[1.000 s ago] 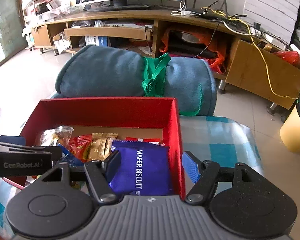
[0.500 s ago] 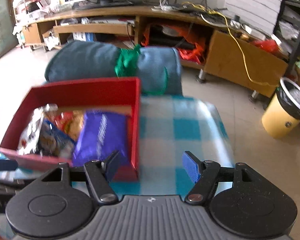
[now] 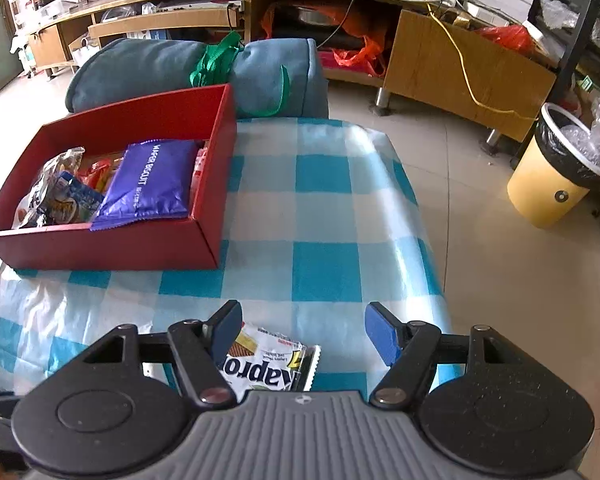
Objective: Organize snacks
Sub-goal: 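Withdraw both grippers from the box toward the spicy-strip bag and Kaprons packet, then grasp the white spicy-strip bag with the left gripper while the right grasps the Kaprons packet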
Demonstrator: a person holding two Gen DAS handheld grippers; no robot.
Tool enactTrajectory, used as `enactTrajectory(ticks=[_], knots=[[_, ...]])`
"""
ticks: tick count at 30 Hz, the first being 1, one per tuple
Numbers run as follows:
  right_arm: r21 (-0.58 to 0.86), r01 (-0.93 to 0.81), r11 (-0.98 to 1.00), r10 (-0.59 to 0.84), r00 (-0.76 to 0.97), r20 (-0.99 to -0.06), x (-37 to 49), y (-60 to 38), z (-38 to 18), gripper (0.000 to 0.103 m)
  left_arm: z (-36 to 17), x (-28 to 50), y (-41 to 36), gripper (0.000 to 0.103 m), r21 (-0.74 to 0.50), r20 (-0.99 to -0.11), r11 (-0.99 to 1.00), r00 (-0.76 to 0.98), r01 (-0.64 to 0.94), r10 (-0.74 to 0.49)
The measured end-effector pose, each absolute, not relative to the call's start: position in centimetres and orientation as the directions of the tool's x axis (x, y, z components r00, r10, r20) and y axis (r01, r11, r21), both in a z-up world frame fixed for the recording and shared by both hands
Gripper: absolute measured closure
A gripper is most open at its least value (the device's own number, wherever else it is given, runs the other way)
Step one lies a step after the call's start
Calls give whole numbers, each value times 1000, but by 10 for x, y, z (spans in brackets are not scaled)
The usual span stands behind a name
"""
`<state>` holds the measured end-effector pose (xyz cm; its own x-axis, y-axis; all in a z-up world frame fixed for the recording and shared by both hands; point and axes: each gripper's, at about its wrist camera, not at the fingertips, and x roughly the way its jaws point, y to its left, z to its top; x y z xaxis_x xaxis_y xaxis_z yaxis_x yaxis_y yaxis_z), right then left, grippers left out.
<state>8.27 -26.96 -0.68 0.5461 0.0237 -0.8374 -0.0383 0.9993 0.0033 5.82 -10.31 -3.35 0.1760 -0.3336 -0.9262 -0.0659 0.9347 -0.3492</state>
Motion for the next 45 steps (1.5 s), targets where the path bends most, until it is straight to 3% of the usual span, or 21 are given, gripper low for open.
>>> enactTrajectory(ticks=[9,14,19,24,34,39,45], knots=[[19,-44,999,40,549,-835,82,-272,-6,39,-42,51,-134,8,-255,-946,963,230,-90,-229],[14,-63,998,45,531,-846,80,-270,-10,40,-36,39,-125,35,-226,-947,974,229,27,-226],[34,-82,996,70,493,-867,81,-267,-18,40,-34,34,-92,42,-200,-959,977,190,78,-212],[29,-104,994,74,459,-885,85,-259,-29,40,-33,27,-61,42,-103,-970,983,205,154,-134],[28,-153,988,91,424,-901,104,-256,-42,39,-46,24,-67,17,-21,-969,948,226,317,-97],[-7,-253,968,106,429,-897,113,-257,-37,37,-46,20,-62,22,-31,-970,944,218,330,-108],[68,-304,950,187,380,-906,129,-257,-52,33,-41,14,-46,37,-39,-968,950,223,311,-112]])
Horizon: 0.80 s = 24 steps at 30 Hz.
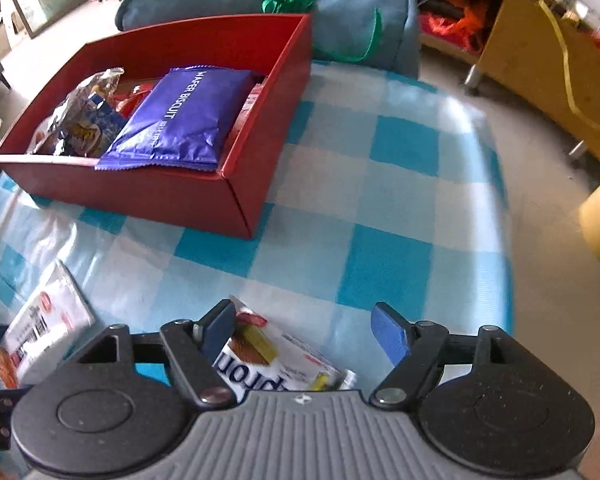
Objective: Organize snacks
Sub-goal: 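Grasp the white spicy-strip bag with the left gripper while the right grasps the Kaprons packet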
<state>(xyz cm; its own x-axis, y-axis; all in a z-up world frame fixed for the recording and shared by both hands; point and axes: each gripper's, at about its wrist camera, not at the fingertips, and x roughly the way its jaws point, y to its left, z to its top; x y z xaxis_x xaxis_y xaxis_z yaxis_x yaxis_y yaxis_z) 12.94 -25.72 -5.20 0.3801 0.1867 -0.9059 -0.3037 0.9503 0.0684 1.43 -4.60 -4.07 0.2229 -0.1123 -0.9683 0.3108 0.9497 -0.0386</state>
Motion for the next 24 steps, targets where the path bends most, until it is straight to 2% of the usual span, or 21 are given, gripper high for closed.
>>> enactTrajectory(ticks=[6,15,20,24], knots=[[133,-339,931,248,323,-913,115,-252,-56,33,-37,21,-34,36,-104,-967,952,192,288,-164],[164,-325,931,231,181,-956,66,-255,-55,33,-33,29,-26,26,-153,-964,944,167,293,-209],[73,-428,901,177,208,-962,51,-249,-49,32,-34,26,-35,16,-154,-965,934,155,321,-213],[20,-552,834,143,180,-973,49,-229,-50,32,-37,25,-42,15,-139,-967,928,155,345,-202]])
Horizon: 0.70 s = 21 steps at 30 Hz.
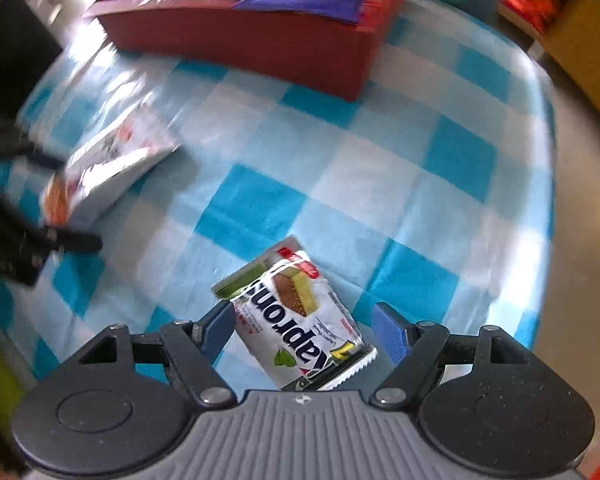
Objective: Organize snacks
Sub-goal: 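Grasp the white spicy-strip bag with the left gripper while the right grasps the Kaprons packet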
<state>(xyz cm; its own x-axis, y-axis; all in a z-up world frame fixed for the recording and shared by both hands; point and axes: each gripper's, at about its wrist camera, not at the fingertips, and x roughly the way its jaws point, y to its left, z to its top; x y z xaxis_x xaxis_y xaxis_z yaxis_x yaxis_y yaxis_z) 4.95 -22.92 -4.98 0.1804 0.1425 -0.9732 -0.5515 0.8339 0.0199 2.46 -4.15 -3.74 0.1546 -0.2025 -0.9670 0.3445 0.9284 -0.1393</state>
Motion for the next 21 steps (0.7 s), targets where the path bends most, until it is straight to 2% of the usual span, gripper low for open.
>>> enactTrajectory(ticks=[4,6,10,11,13,14,21], knots=[[-14,-681,733,107,135,-985,50,-204,-58,31,-42,26,-51,13,-127,-969,928,154,351,-191],[-44,-694,719,74,138,-988,53,-200,-66,28,-43,26,-54,13,-120,-971,927,154,355,-185],[-26,-665,747,102,153,-983,54,-206,-69,26,-47,28,-61,16,-102,-973,926,159,364,-170],[-28,-646,763,104,165,-981,52,-209,-69,23,-47,27,-62,17,-95,-973,925,161,369,-164],[-5,-623,782,115,153,-982,46,-213,-73,12,-48,27,-63,19,-87,-973,923,165,374,-159],[-5,-628,778,108,141,-984,41,-213,-78,3,-48,27,-64,19,-83,-974,923,167,376,-156],[3,-554,832,123,180,-976,43,-219,-78,3,-49,31,-61,17,-103,-975,925,146,365,-167]])
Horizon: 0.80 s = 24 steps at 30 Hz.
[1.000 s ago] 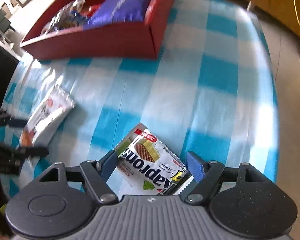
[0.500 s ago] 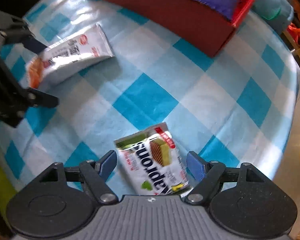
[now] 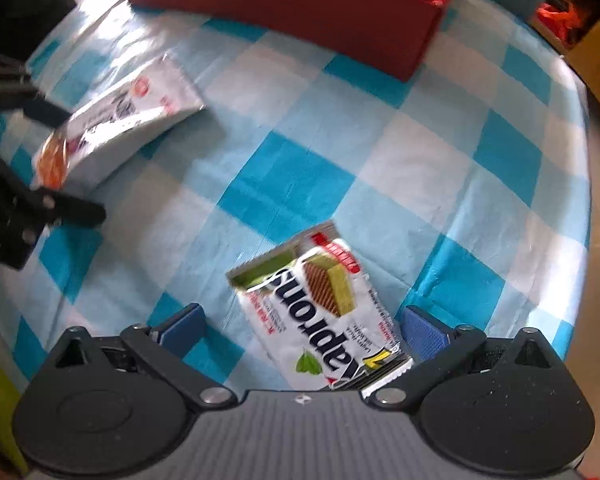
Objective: Organize snacks
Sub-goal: 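Grasp the white spicy-strip bag with the left gripper while the right grasps the Kaprons packet, then lift both held packets and carry them over the red box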
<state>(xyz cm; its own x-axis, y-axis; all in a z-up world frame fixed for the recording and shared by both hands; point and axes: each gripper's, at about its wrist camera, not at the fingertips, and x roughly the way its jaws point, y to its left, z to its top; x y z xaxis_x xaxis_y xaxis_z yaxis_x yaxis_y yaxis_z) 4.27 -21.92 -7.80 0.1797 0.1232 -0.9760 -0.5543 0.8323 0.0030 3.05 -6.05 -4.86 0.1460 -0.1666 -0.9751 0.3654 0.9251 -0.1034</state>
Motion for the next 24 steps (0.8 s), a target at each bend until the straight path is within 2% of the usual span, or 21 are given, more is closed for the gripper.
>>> enactTrajectory(ticks=[2,4,5,6,11,24], knots=[[-3,-548,837,127,199,-972,38,-221,-77,7,-49,29,-59,21,-100,-975,927,152,360,-164],[-5,-529,848,132,221,-966,30,-221,-71,21,-47,26,-59,28,-71,-975,929,171,363,-142],[0,-522,853,139,228,-964,22,-219,-70,36,-46,25,-59,34,-52,-975,930,183,365,-126],[-1,-515,857,140,236,-962,17,-218,-65,46,-45,23,-57,37,-39,-975,930,191,365,-116],[-12,-456,890,116,252,-961,8,-214,-63,47,-40,23,-42,48,-80,-974,941,177,328,-144],[87,-307,948,196,342,-919,-1,-218,-43,50,-25,22,-28,53,-115,-961,950,210,290,-181]])
